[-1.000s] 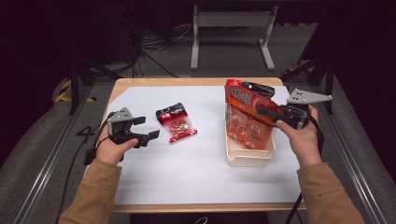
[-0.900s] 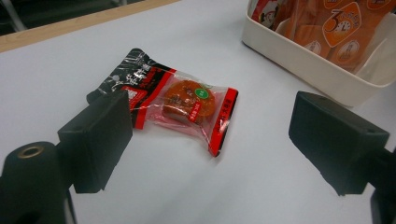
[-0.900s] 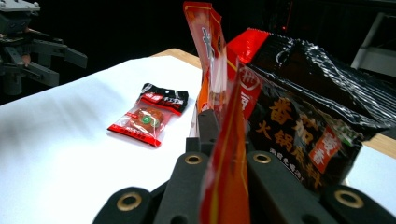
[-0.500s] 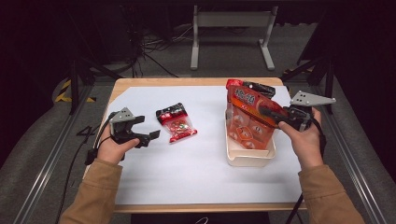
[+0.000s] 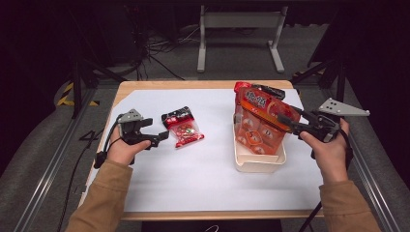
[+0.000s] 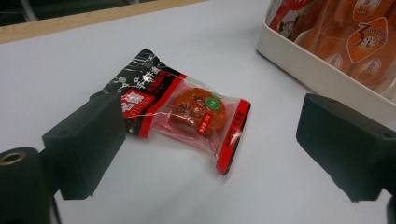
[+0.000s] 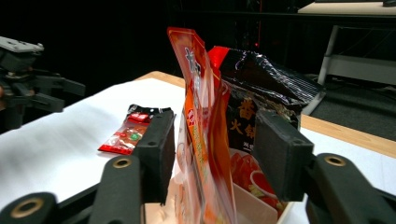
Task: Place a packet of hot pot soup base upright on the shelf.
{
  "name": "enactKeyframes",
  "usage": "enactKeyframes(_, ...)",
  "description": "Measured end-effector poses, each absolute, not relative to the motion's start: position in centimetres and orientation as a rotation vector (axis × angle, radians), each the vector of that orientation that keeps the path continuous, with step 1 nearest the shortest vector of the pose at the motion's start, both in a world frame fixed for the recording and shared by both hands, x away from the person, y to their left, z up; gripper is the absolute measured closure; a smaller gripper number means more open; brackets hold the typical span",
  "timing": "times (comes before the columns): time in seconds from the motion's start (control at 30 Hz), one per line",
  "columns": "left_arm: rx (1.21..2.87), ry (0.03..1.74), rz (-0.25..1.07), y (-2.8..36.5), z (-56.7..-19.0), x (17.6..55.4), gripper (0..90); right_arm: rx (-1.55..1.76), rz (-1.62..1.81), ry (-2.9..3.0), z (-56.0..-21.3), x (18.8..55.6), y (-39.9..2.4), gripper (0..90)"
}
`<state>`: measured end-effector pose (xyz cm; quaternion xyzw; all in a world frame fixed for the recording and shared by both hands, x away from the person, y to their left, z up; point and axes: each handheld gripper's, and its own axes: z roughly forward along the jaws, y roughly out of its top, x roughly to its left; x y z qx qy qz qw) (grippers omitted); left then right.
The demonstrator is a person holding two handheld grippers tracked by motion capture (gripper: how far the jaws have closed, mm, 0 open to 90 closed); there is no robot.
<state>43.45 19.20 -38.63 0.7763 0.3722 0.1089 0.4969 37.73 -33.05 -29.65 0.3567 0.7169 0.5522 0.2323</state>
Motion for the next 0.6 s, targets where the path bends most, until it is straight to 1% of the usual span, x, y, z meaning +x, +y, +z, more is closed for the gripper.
enactKeyframes(0.07,1.886,0.892,0.263,19.2,-38.6,43.5,11.0,0.979,1.513,1.967,-29.6,37.5,-33.2,44.9)
enactKeyframes(0.1,1.883,0.893,0.256,19.0,-38.6,43.5,12.8,0.972,1.498,1.958,-29.5,36.8,-33.7,43.2)
enactKeyframes(0.3,1.885,0.878,0.267,18.8,-38.3,43.5,13.9,0.964,1.499,1.928,-29.3,35.4,-34.7,40.7)
enactKeyframes(0.47,1.916,0.862,0.273,18.7,-38.2,43.5,13.7,0.966,1.476,1.923,-29.3,34.2,-36.0,39.7)
enactKeyframes(0.6,1.907,0.874,0.273,18.6,-38.3,43.5,12.8,0.983,1.426,1.933,-30.1,33.8,-36.8,39.3)
